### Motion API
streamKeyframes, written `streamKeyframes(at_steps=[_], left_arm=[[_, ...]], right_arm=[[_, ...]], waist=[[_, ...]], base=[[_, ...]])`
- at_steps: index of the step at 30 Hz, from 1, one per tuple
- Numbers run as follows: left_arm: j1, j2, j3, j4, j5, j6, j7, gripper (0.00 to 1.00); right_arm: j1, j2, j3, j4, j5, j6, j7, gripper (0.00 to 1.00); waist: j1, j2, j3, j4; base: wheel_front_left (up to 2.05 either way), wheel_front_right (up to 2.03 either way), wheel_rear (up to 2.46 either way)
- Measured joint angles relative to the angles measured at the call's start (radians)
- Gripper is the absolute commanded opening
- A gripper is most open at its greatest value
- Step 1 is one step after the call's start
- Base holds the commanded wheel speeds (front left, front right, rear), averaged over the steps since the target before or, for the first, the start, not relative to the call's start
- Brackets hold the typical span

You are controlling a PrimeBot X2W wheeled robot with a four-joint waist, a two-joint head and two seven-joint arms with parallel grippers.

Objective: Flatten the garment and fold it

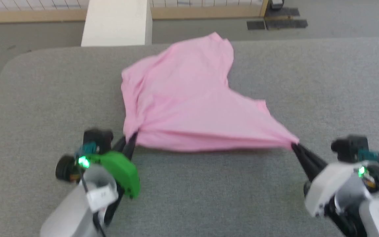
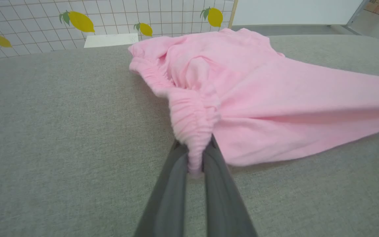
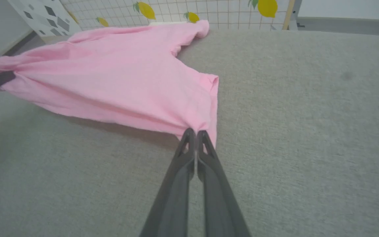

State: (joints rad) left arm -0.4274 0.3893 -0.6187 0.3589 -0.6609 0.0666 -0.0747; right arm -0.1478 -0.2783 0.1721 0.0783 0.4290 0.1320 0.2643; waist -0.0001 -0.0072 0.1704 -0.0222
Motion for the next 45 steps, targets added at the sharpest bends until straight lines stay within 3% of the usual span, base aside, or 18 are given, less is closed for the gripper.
streamKeyframes(at_steps=[9,16,19,24,30,33,34,45], left_arm=[[0.376,0.135,-0.013,-0.479,-0.042,0.206,0.155,0.0],[0.553,0.195,-0.024,-0.67,-0.073,0.306,0.225,0.0],[0.596,0.212,-0.033,-0.722,-0.08,0.326,0.25,0.0],[0.573,0.203,-0.019,-0.729,-0.114,0.299,0.251,0.0],[0.464,0.172,0.029,-0.677,-0.152,0.227,0.221,0.0],[0.4,0.153,0.049,-0.645,-0.173,0.196,0.207,0.0],[0.35,0.131,0.065,-0.614,-0.187,0.169,0.189,0.0],[0.137,0.036,0.107,-0.429,-0.231,0.076,0.143,0.0]], right_arm=[[0.365,0.11,-0.135,-0.315,-0.072,0.0,0.186,0.0],[0.563,0.174,-0.197,-0.464,-0.087,0.0,0.318,0.0],[0.604,0.176,-0.225,-0.506,-0.095,0.0,0.362,0.0],[0.5,0.146,-0.207,-0.514,-0.094,0.0,0.389,0.0],[0.237,0.103,-0.16,-0.394,-0.08,0.0,0.354,0.0],[0.077,0.079,-0.123,-0.301,-0.061,0.0,0.338,0.0],[-0.069,0.055,-0.095,-0.206,-0.047,0.0,0.316,0.0],[-0.518,0.025,0.013,0.177,-0.006,0.0,0.222,0.0]], waist=[[0.0,0.0,-0.093,0.011],[0.0,0.0,-0.12,0.016],[0.0,0.0,-0.121,0.017],[0.0,0.0,-0.097,0.027],[0.0,0.0,-0.053,0.039],[0.0,0.0,-0.022,0.05],[0.0001,0.0,0.005,0.065],[0.0001,0.0,0.1,0.162]], base=[[0.0,0.0,0.0],[0.0,0.0,0.0],[0.0,0.0,0.0],[0.0,0.0,0.0],[0.0,0.0,0.0],[0.0,0.0,0.0],[0.0,0.0,0.0],[0.0,0.0,0.0]])
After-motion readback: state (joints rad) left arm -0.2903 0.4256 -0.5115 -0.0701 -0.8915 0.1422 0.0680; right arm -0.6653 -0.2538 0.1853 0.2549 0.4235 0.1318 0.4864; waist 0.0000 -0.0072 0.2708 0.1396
